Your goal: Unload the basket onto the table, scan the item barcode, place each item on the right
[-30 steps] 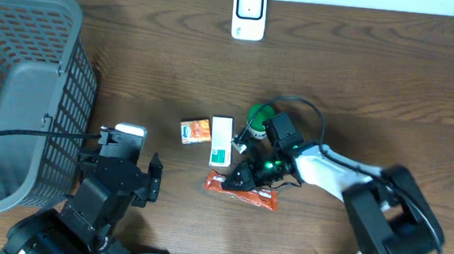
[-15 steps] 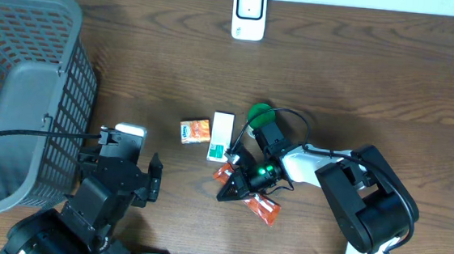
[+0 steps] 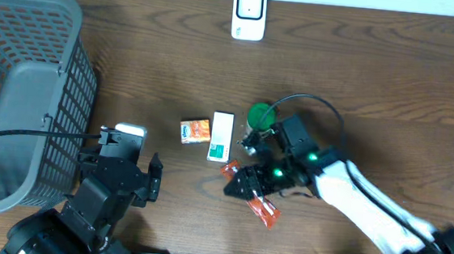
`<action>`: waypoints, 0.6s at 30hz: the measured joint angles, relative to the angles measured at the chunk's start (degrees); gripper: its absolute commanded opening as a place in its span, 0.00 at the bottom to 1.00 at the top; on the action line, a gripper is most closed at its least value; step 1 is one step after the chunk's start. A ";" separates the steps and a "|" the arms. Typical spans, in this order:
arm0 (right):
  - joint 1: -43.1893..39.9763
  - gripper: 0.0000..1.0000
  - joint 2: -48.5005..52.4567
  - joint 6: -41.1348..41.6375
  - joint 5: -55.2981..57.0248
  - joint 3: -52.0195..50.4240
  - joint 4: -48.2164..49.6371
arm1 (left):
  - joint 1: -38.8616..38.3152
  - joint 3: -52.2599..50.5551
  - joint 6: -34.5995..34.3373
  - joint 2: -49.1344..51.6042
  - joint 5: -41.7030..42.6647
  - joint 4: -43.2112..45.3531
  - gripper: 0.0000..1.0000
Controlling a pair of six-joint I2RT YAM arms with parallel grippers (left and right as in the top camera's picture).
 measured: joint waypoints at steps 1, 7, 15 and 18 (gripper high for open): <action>0.00 0.99 -2.86 -0.02 2.93 -0.02 -2.99 | 0.00 0.00 0.00 0.00 0.02 -0.04 0.85; 0.02 0.99 -8.96 0.00 23.21 -0.02 -15.72 | 0.00 0.00 0.00 0.00 0.02 -0.07 0.85; 0.02 0.99 -8.98 -4.28 32.63 -5.70 -9.57 | 0.00 0.00 0.00 0.00 0.00 -0.09 0.85; 0.02 0.99 -8.96 -5.79 32.94 -9.18 -5.86 | 0.00 0.00 0.00 0.00 0.02 -0.07 0.85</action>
